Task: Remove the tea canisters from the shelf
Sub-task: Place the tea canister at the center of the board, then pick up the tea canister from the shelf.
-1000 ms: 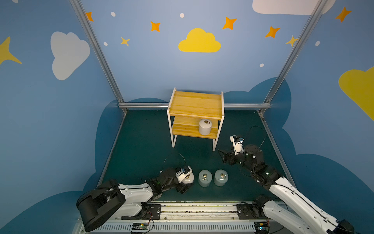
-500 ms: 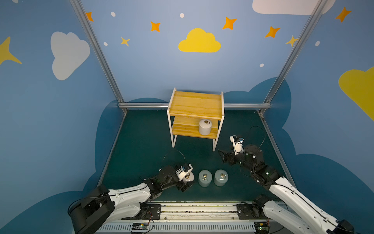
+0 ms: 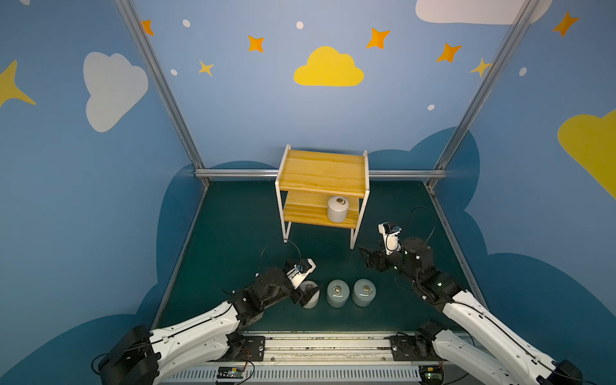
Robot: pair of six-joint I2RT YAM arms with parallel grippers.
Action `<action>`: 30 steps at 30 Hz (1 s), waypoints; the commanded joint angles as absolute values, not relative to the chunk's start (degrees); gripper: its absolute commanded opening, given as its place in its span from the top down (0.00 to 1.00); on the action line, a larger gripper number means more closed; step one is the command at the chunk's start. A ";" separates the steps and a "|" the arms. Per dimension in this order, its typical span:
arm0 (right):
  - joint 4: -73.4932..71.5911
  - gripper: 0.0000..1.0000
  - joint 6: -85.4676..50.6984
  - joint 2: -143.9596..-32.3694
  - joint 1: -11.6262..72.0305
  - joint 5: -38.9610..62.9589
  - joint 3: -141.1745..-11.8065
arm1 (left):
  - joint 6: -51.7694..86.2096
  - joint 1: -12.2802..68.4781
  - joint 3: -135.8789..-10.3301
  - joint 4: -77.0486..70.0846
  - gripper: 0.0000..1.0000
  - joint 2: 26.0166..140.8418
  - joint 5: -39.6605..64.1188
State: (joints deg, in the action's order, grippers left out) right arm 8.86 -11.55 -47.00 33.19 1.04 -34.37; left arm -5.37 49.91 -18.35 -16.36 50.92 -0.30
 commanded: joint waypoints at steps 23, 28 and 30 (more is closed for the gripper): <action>6.28 0.11 -12.96 -50.17 31.57 1.89 -32.80 | -8.43 37.53 -43.17 -33.90 0.00 81.61 2.49; 5.98 0.11 -13.07 -50.81 31.20 2.04 -32.64 | -9.07 37.53 -44.57 -37.85 0.00 85.34 1.84; 5.69 0.11 -13.10 -51.02 31.05 2.11 -32.65 | -9.55 37.53 -45.34 -38.94 0.00 86.89 1.12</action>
